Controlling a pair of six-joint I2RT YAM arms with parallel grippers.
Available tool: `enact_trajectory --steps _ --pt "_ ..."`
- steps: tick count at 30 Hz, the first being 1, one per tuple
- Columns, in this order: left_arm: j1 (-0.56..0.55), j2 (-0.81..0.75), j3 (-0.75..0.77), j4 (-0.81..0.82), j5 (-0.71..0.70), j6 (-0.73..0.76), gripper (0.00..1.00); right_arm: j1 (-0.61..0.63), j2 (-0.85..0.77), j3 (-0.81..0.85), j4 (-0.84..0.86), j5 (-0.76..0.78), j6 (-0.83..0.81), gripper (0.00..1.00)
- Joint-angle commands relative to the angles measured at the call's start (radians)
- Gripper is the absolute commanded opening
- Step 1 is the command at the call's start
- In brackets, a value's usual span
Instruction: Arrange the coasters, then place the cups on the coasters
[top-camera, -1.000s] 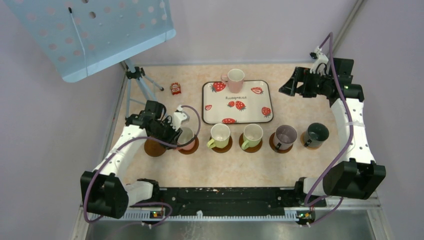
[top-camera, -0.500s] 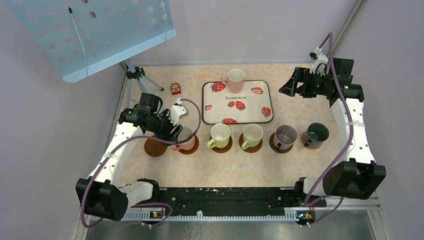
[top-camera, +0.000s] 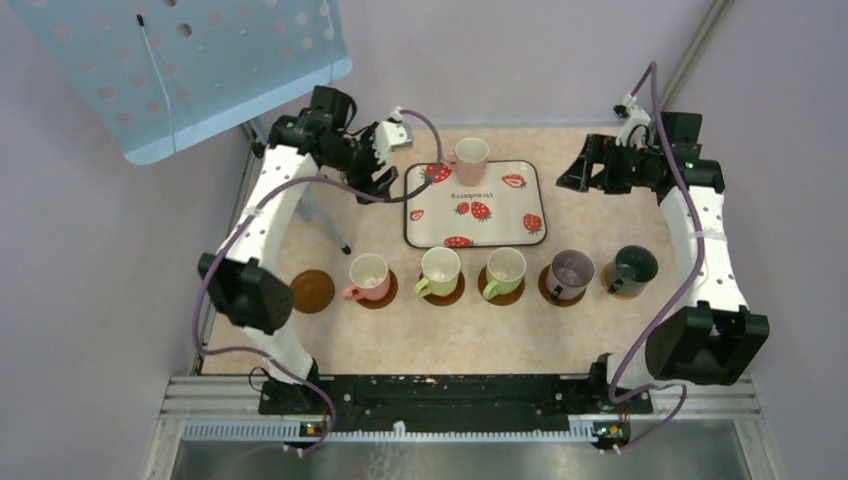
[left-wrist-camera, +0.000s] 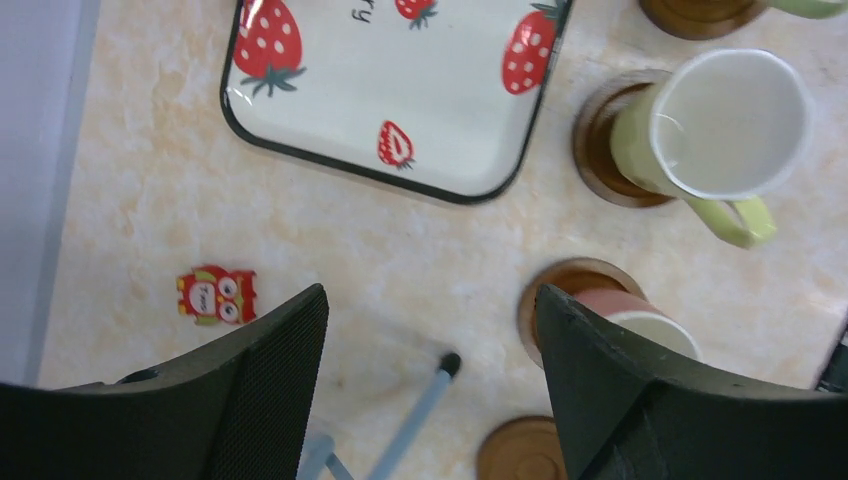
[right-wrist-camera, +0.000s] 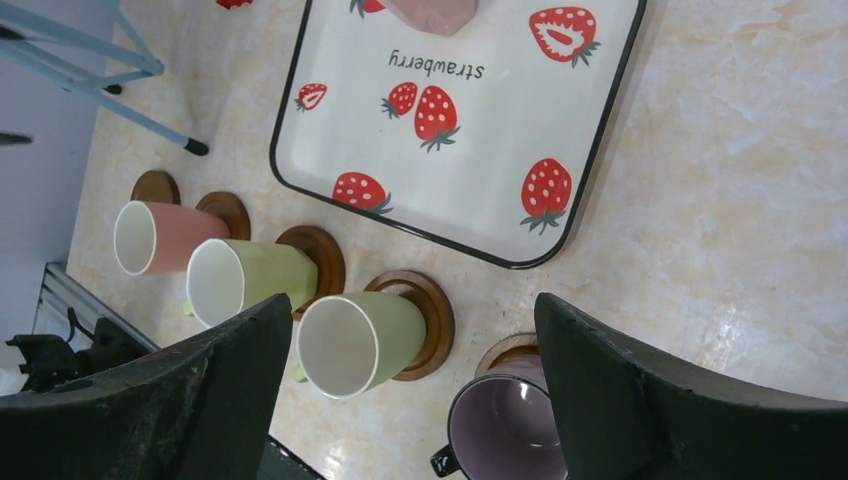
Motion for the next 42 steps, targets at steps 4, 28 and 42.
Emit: enact_trajectory --steps 4,28,42 --pt "-0.054 0.361 0.307 0.101 -0.043 0.112 0.81 0.006 0.012 0.098 -0.037 -0.002 -0.078 0.9" --pt "-0.089 0.773 0.398 0.715 0.081 0.218 0.84 -0.021 -0.008 0.056 -0.033 0.065 -0.072 0.9" --pt "-0.149 0.775 0.386 0.691 0.029 0.277 0.76 -0.046 -0.022 0.038 -0.028 0.069 -0.074 0.9"
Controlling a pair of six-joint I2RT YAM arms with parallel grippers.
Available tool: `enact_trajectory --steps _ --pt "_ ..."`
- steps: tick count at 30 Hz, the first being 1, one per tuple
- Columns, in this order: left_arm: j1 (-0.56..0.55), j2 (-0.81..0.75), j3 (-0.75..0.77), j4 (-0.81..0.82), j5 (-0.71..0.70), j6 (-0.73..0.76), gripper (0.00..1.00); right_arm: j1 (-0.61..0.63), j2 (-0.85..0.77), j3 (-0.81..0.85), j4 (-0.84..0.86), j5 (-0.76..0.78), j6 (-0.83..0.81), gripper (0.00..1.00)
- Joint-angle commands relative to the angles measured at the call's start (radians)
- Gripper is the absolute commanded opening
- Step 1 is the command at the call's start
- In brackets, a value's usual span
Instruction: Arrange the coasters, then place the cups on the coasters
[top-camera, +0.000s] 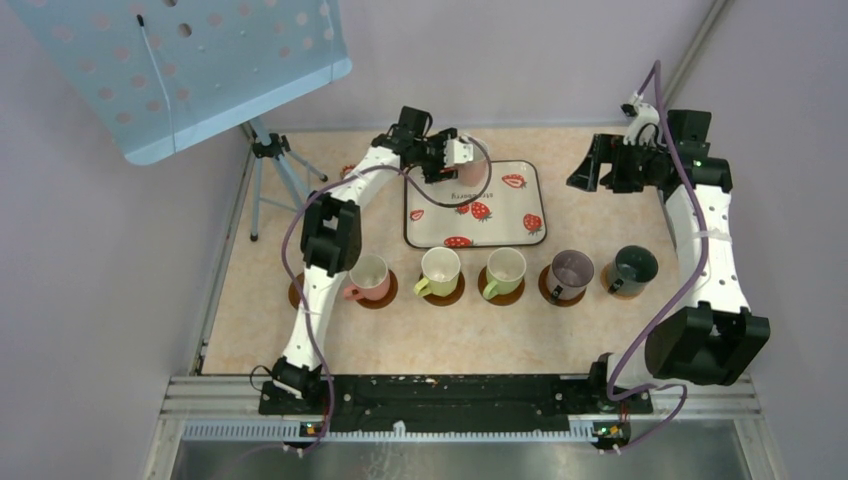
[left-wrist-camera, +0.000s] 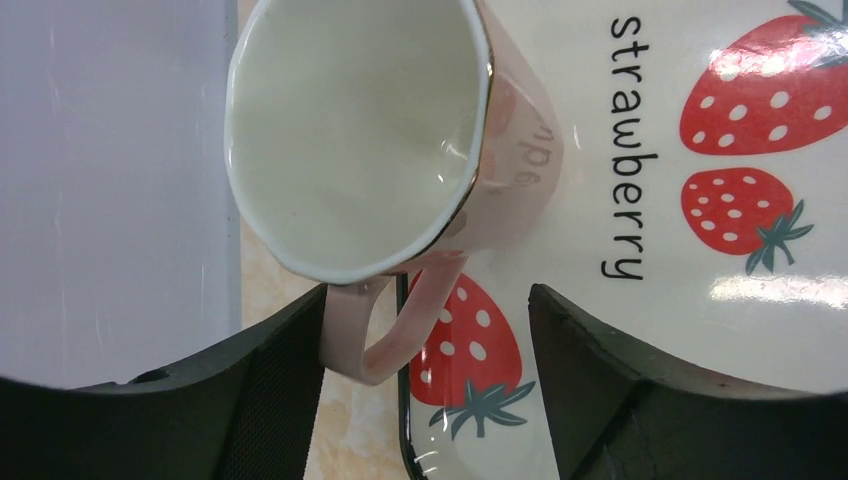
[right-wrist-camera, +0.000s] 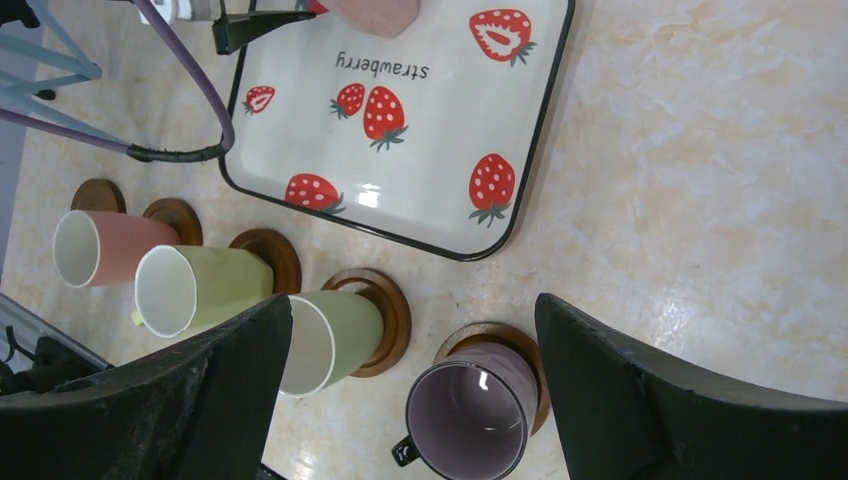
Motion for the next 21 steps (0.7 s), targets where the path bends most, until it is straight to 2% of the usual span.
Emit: enact_trajectory --steps 1,8,14,21 --pt "-0.012 -0.046 0.008 -0.005 0.006 0.023 0.74 -0.008 -0.033 -0.004 0.025 -0.001 -0.006 0.9" --pt "-0.021 -0.124 -0.086 0.005 -0.004 -0.045 0.55 -0.009 -0.031 -0.008 0.031 -0.008 -0.008 0.89" --pt "-0.027 -0.114 -0.063 0.014 -0.067 -0.16 0.53 -0.01 -0.03 -0.016 0.038 -0.024 0.001 0.89" --pt "-0.037 -0.052 0.034 -0.022 -0.095 -0.305 0.58 -0.01 -0.026 -0.01 0.029 -0.023 -0.003 0.89"
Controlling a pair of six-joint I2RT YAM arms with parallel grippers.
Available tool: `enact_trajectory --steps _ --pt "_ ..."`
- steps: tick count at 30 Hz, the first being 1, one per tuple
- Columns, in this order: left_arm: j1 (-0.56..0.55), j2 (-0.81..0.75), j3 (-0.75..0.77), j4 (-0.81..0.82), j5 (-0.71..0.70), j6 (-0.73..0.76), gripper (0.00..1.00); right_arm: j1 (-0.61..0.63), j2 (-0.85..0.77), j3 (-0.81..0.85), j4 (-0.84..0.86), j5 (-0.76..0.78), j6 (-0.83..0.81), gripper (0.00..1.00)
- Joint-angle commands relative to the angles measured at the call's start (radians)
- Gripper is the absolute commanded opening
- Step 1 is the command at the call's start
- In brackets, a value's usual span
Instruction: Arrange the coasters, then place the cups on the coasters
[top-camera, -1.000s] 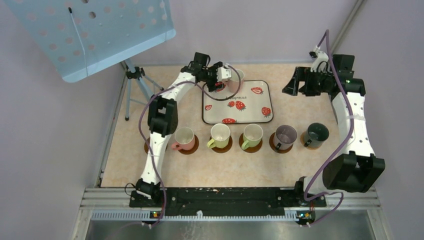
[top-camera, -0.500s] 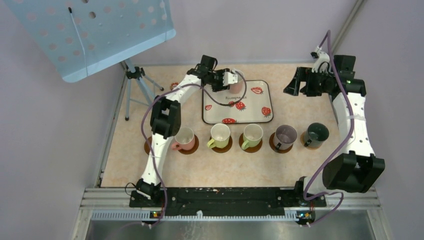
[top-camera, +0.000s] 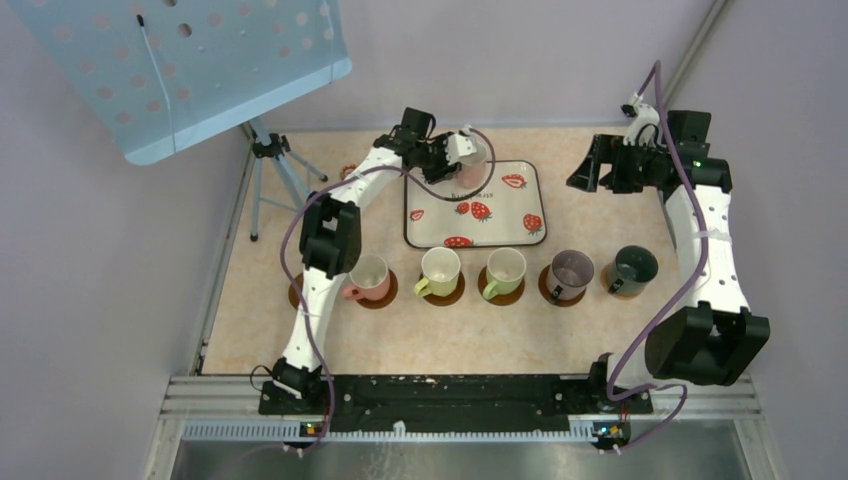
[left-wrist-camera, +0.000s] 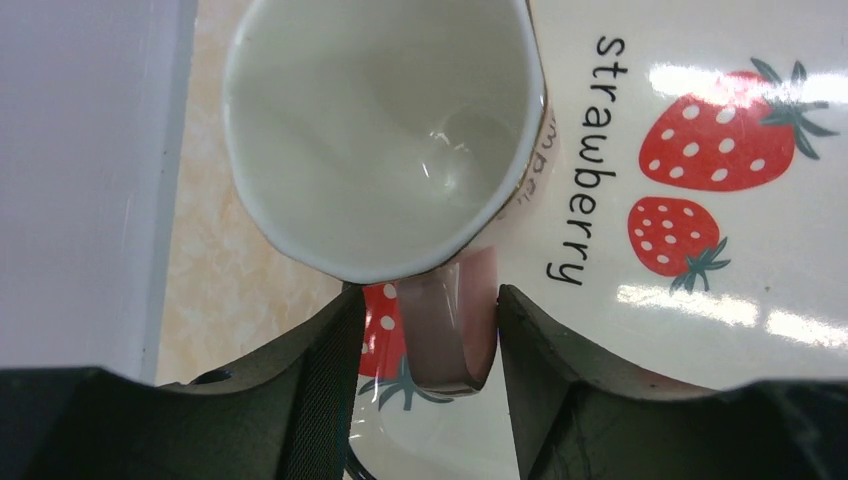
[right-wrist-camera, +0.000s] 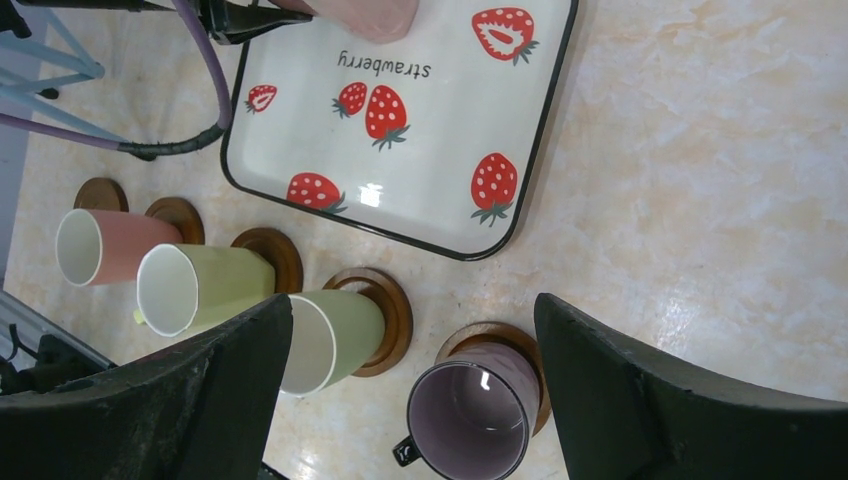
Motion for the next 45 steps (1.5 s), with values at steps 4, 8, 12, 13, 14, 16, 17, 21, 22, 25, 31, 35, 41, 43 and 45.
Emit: enact_trajectory --steps 4,8,12,13,14,16,17,21,22,25,31,35,41,43,45 --pt "-0.01 0.018 0.138 -0.044 -0.005 -0.152 0.55 -0.008 -0.022 0.007 0.018 -0.011 -0.011 0.89" --pt "-0.011 0.026 0.146 -0.06 0.022 -0.16 0.46 -0.008 -0.023 0.006 0.019 -0.011 -0.012 0.89" --pt "-0.011 0.017 0.145 -0.057 0.042 -0.167 0.33 -0.008 -0.024 0.007 0.019 -0.01 -0.011 0.89" --pt "-0.011 0.014 0.144 -0.058 0.047 -0.165 0.33 -0.008 -0.025 0.007 0.019 -0.01 -0.011 0.89" --pt "-0.012 0.012 0.144 -0.061 0.05 -0.162 0.32 -0.008 -0.025 0.007 0.019 -0.01 -0.01 0.89" --pt "-0.011 0.006 0.143 -0.072 0.049 -0.157 0.28 -0.008 -0.025 0.005 0.021 -0.01 -0.01 0.89" --pt "-0.012 0.003 0.142 -0.082 0.048 -0.154 0.26 -0.008 -0.027 0.005 0.022 -0.008 -0.01 0.88" --pt "-0.01 -0.048 0.094 -0.105 0.025 -0.152 0.19 -0.008 -0.034 0.002 0.022 -0.006 -0.008 0.89" --pt "-0.009 -0.072 0.069 -0.104 0.018 -0.155 0.17 -0.008 -0.037 0.001 0.024 -0.006 -0.007 0.89" --pt "-0.001 -0.13 -0.01 -0.103 -0.002 -0.156 0.1 -0.008 -0.045 -0.003 0.022 -0.006 -0.007 0.89" --pt "0.032 -0.208 -0.089 -0.173 -0.029 -0.166 0.0 -0.008 -0.054 -0.013 0.02 -0.013 -0.003 0.88" --pt "0.042 -0.275 -0.197 -0.207 -0.042 -0.161 0.0 -0.008 -0.066 -0.028 0.024 -0.02 0.003 0.88" --pt "0.042 -0.354 -0.372 -0.167 -0.058 -0.148 0.09 -0.008 -0.071 -0.035 0.023 -0.024 0.002 0.88" --pt "0.042 -0.348 -0.372 -0.188 -0.058 -0.146 0.19 -0.008 -0.071 -0.032 0.021 -0.027 0.002 0.88" --pt "0.042 -0.333 -0.354 -0.217 -0.055 -0.146 0.28 -0.008 -0.073 -0.033 0.018 -0.031 0.001 0.88"
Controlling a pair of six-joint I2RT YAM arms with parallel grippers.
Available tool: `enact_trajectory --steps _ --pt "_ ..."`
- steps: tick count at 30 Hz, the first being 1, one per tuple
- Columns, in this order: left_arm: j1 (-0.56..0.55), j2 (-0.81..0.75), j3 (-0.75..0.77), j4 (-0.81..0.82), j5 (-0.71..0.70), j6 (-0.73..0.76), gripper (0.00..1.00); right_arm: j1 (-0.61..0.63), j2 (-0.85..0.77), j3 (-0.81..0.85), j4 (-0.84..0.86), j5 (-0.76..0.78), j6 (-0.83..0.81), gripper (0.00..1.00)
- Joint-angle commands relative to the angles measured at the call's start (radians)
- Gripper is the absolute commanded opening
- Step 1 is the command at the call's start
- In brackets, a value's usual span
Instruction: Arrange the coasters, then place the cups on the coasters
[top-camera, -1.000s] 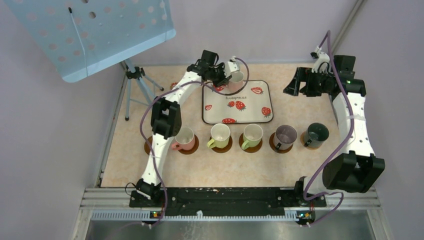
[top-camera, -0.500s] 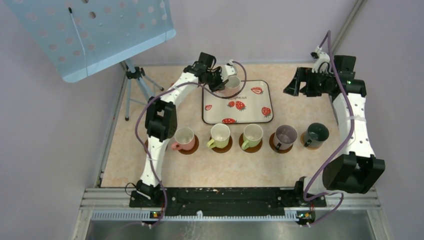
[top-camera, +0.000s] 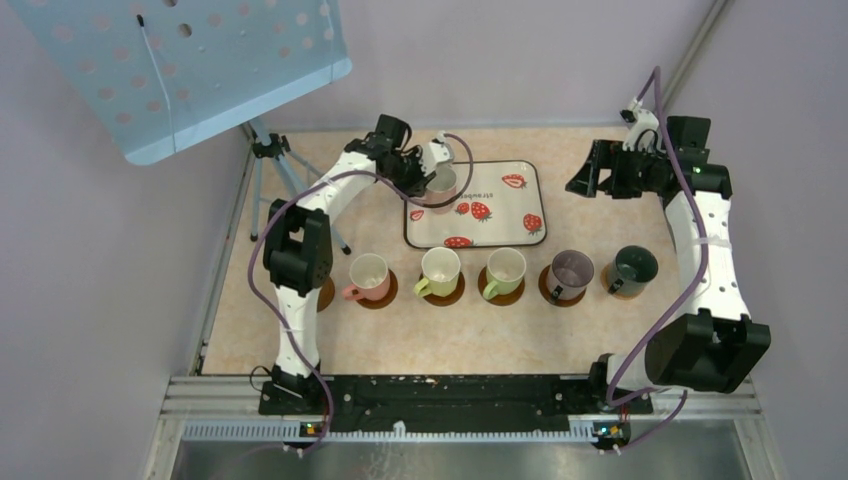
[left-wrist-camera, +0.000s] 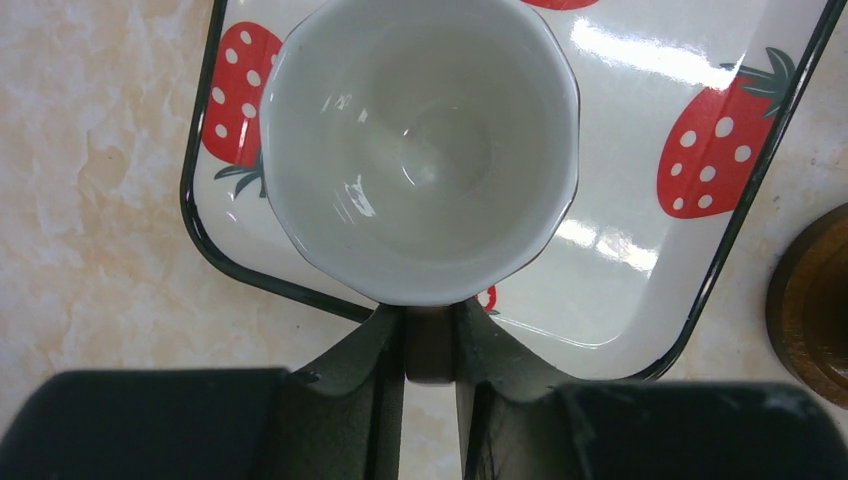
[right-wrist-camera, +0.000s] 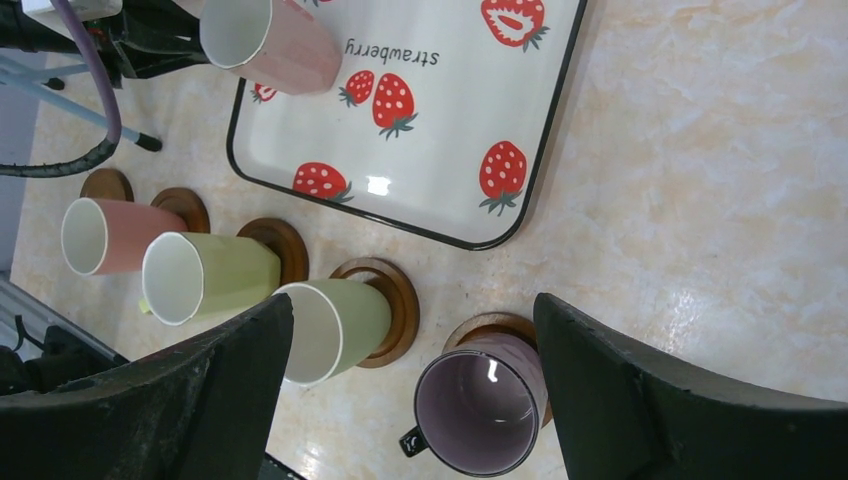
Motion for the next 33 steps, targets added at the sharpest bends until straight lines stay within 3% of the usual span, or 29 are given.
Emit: enact_trajectory --steps 1,7,15,19,25,33 --pt "-0.004 -0.009 0.005 -0.072 -0.001 0.004 0.31 -0.008 -0.04 0.006 0.021 -0.024 0.001 0.88" --pt "-0.004 0.03 0.063 -0.099 0.022 -0.003 0.42 -0.008 -0.045 0.005 0.016 -0.024 0.002 0.88" --pt "-0.005 0.103 0.171 -0.158 0.055 -0.028 0.42 -0.008 -0.052 0.005 0.009 -0.017 0.0 0.88" --pt "-0.006 0.131 0.212 -0.193 0.058 -0.044 0.3 -0.008 -0.053 0.01 0.009 -0.014 -0.002 0.88" --pt "-0.004 0.093 0.224 -0.218 0.071 -0.088 0.0 -0.008 -0.055 0.012 0.01 -0.017 -0.002 0.88" --pt "0.045 -0.095 0.128 -0.135 0.123 -0.184 0.0 -0.008 -0.057 0.024 0.008 -0.021 -0.014 0.88"
